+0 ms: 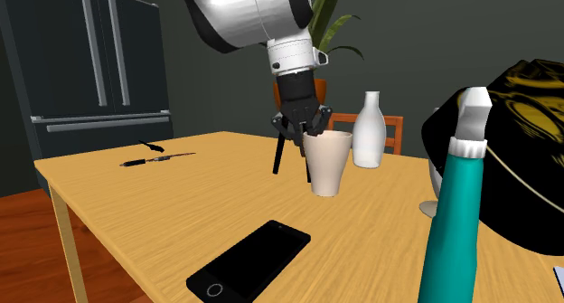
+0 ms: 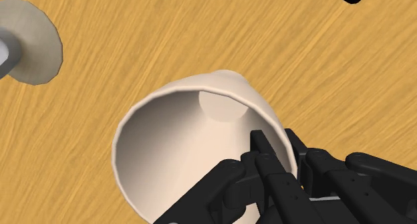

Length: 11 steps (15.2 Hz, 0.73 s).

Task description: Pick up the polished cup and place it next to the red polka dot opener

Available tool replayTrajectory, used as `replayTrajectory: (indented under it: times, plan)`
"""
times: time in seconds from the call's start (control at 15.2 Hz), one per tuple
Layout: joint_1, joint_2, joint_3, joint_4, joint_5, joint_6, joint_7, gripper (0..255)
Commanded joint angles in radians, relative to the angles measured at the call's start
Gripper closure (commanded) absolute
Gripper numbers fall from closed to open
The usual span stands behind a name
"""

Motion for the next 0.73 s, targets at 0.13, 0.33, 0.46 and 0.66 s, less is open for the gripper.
replayTrajectory:
  times: [0.13, 0.33, 0.46, 0.66]
  plan:
    - [0.001, -0.022, 0.000, 0.030, 0.001, -0.052, -0.007, 255]
    - [0.002, -0.037, 0.001, 0.052, 0.002, -0.088, -0.012, 255]
    - [0.003, -0.046, 0.001, 0.067, 0.003, -0.112, -0.015, 255]
    - [0.003, -0.058, 0.001, 0.093, 0.004, -0.149, -0.020, 255]
